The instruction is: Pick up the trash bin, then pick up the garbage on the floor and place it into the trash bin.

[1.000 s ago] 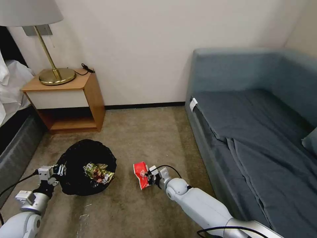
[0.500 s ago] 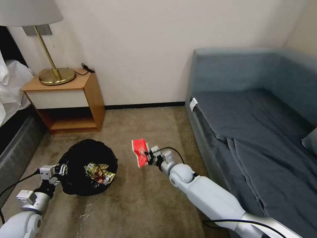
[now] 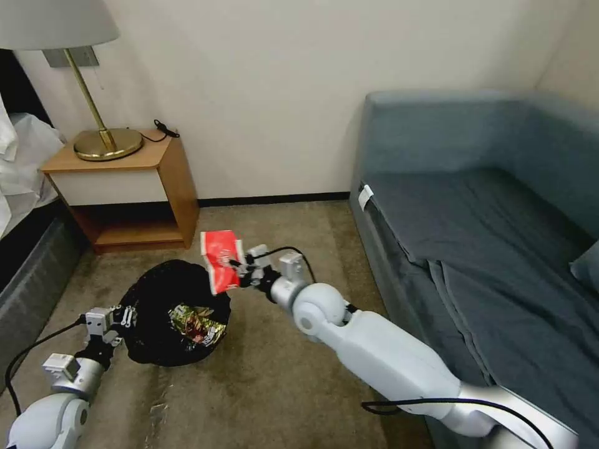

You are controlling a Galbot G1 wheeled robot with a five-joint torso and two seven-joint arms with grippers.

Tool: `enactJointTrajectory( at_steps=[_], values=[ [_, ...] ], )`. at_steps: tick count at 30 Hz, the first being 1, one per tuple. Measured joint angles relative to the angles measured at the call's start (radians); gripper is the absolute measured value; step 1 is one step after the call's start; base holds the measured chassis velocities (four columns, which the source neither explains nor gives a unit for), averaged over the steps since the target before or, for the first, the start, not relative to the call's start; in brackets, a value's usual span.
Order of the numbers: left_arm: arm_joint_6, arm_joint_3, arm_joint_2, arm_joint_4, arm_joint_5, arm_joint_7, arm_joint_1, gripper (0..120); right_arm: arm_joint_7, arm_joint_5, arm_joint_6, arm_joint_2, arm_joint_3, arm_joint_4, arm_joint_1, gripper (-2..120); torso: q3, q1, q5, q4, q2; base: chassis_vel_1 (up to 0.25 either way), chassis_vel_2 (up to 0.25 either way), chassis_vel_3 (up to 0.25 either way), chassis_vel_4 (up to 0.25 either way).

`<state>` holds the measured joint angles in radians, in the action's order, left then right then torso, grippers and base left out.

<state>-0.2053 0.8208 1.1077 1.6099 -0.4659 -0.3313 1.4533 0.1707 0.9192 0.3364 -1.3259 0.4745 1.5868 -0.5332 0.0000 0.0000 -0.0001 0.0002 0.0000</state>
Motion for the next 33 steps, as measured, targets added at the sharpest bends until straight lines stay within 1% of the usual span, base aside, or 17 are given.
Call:
enactJointTrajectory(
  at_steps=[2, 3, 5, 11, 16, 19, 20, 21, 23, 24, 25, 26, 27, 28, 30, 31, 33],
  values=[
    [0.0, -0.005, 0.006, 0.019, -0.005, 0.0, 0.008, 5, -0.068, -0.016, -0.018, -0.01, 0.04, -0.01, -0.008, 0, 0.0, 0.0, 0.0, -0.0001, 0.0, 0.0, 0.0, 0.0, 0.0],
    [0.0, -0.005, 0.006, 0.019, -0.005, 0.0, 0.008, 5, -0.068, -0.016, -0.018, -0.01, 0.04, -0.01, -0.008, 0, 0.0, 0.0, 0.0, -0.0001, 0.0, 0.0, 0.0, 0.0, 0.0],
    [0.002, -0.01, 0.008, 0.034, -0.007, 0.003, 0.01, 5, -0.115, -0.038, -0.037, -0.014, 0.069, -0.021, -0.013, 0, 0.0, 0.0, 0.0, -0.0002, 0.0, 0.0, 0.0, 0.0, 0.0],
    [0.009, -0.014, 0.015, 0.046, -0.007, 0.014, 0.007, 5, -0.155, -0.069, -0.074, -0.032, 0.115, -0.063, -0.023, 0, 0.0, 0.0, -0.0001, -0.0003, 0.0, 0.0, 0.0, 0.0, 0.0],
    [0.013, -0.014, 0.022, 0.065, -0.003, 0.017, 0.013, 5, -0.157, -0.108, -0.115, -0.064, 0.137, -0.135, -0.02, 0, 0.0, 0.0, -0.0001, -0.0003, 0.0, 0.0, 0.0, 0.0, 0.0],
    [0.017, -0.012, 0.029, 0.084, -0.003, 0.018, 0.019, 5, -0.117, -0.119, -0.125, -0.094, 0.142, -0.181, -0.012, 0, 0.0, 0.0, 0.0, -0.0002, 0.0, 0.0, 0.0, 0.0, 0.0],
    [0.018, -0.011, 0.032, 0.089, -0.003, 0.019, 0.02, 5, -0.097, -0.116, -0.124, -0.103, 0.142, -0.191, -0.009, 4, 0.0, 0.0, 0.0, -0.0003, 0.0, 0.0, 0.0, 0.0, 0.0],
    [0.018, -0.011, 0.032, 0.089, -0.003, 0.019, 0.02, 5, -0.097, -0.116, -0.124, -0.103, 0.142, -0.191, -0.009, 4, 0.0, 0.0, 0.0, -0.0003, 0.0, 0.0, 0.0, 0.0, 0.0],
    [0.019, -0.008, 0.035, 0.092, -0.003, 0.02, 0.022, 5, -0.076, -0.113, -0.121, -0.108, 0.142, -0.196, -0.006, 14, 0.0, 0.0, 0.0, -0.0002, 0.0, 0.0, 0.0, 0.0, 0.0],
    [0.019, -0.008, 0.035, 0.092, -0.003, 0.02, 0.022, 5, -0.076, -0.113, -0.121, -0.108, 0.142, -0.196, -0.006, 14, 0.0, 0.0, 0.0, -0.0002, 0.0, 0.0, 0.0, 0.0, 0.0],
    [0.019, -0.007, 0.037, 0.092, -0.003, 0.02, 0.022, 5, -0.07, -0.114, -0.12, -0.108, 0.143, -0.195, -0.006, 18, 0.0, 0.0, 0.0, -0.0002, 0.0, 0.0, 0.0, 0.0, 0.0],
    [0.019, -0.005, 0.038, 0.092, -0.003, 0.02, 0.023, 5, -0.063, -0.115, -0.119, -0.106, 0.144, -0.193, -0.006, 25, 0.0, 0.0, 0.0, -0.0003, 0.0, 0.0, 0.0, 0.0, 0.0],
    [0.019, -0.005, 0.038, 0.092, -0.003, 0.02, 0.023, 5, -0.063, -0.115, -0.119, -0.106, 0.144, -0.193, -0.006, 25, 0.0, 0.0, 0.0, -0.0003, 0.0, 0.0, 0.0, 0.0, 0.0],
    [0.019, -0.003, 0.038, 0.092, -0.003, 0.02, 0.025, 5, -0.06, -0.118, -0.119, -0.103, 0.144, -0.191, -0.008, 28, 0.0, 0.0, 0.0, -0.0002, 0.0, 0.0, 0.0, 0.0, 0.0],
    [0.019, -0.001, 0.038, 0.092, -0.002, 0.02, 0.026, 5, -0.055, -0.126, -0.119, -0.093, 0.144, -0.18, -0.016, 39, 0.0, 0.0, 0.0, -0.0002, 0.0, 0.0, 0.0, 0.0, 0.0],
    [0.019, -0.001, 0.038, 0.092, -0.002, 0.02, 0.026, 5, -0.055, -0.126, -0.119, -0.093, 0.144, -0.18, -0.016, 39, 0.0, 0.0, 0.0, -0.0002, 0.0, 0.0, 0.0, 0.0, 0.0],
    [0.019, 0.0, 0.039, 0.085, 0.0, 0.02, 0.023, 5, -0.05, -0.126, -0.116, -0.082, 0.144, -0.159, -0.021, 51, 0.0, 0.0, 0.0, -0.0002, 0.0, 0.0, 0.0, 0.0, 0.0]
  ],
)
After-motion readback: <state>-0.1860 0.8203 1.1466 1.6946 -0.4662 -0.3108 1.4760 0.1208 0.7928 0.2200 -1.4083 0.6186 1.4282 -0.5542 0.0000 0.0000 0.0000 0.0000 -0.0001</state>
